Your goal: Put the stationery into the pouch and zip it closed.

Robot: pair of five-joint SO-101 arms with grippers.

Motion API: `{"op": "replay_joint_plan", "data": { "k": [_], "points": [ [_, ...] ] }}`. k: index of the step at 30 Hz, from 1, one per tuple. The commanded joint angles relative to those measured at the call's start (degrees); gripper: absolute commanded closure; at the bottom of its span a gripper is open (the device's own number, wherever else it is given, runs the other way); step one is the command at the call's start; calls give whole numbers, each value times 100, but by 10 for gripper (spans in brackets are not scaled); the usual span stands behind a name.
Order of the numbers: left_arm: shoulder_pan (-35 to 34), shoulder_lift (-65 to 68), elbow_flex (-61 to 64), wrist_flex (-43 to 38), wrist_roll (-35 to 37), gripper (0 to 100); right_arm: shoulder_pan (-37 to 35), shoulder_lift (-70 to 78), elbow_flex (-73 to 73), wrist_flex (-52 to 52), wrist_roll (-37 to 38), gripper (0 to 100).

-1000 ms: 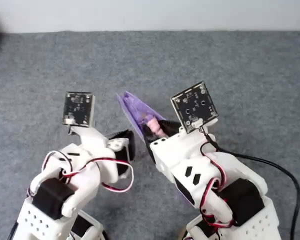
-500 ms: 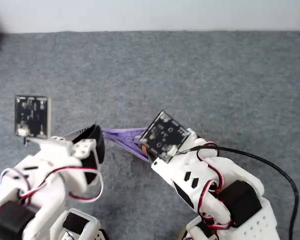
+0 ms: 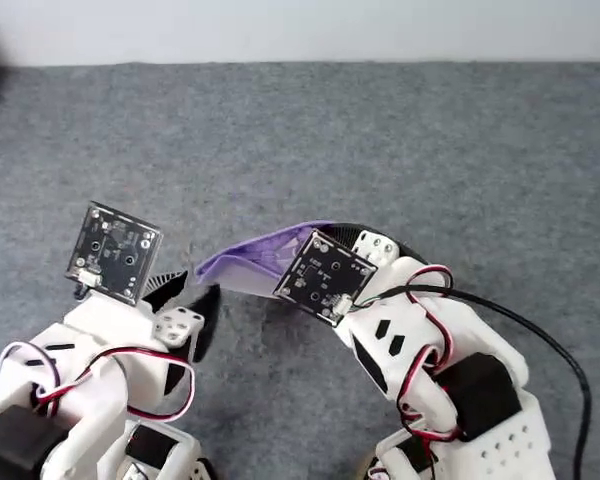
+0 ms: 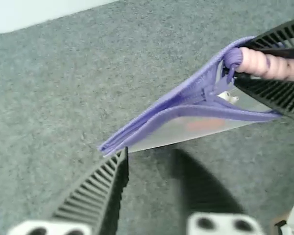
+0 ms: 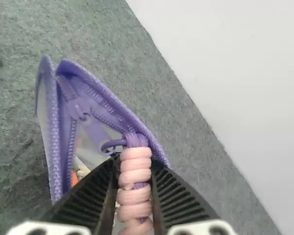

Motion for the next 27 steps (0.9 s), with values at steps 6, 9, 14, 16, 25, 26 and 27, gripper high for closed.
{"op": "replay_joint_plan", "data": {
  "k": [6, 9, 14, 16, 25, 26, 27],
  "points": [
    [-343, 9, 312, 97, -369, 574, -453, 57, 167, -40, 220, 991],
    [-404, 35, 391, 0, -413, 574, -541, 57, 193, -48, 440, 991],
    [-387, 18, 716, -413, -818, 574, -541, 57, 229, -57, 686, 991],
    [-387, 18, 998, -615, -976, 574, -637, 57, 229, -57, 686, 991],
    [-325, 18, 1701, -1556, -1363, 574, -743, 57, 229, -57, 686, 991],
    [-211, 18, 1710, -1618, -1345, 574, -725, 57, 237, -57, 677, 991],
    [-88, 9, 1710, -1653, -1310, 574, -716, 57, 237, -57, 677, 991]
  ]
}}
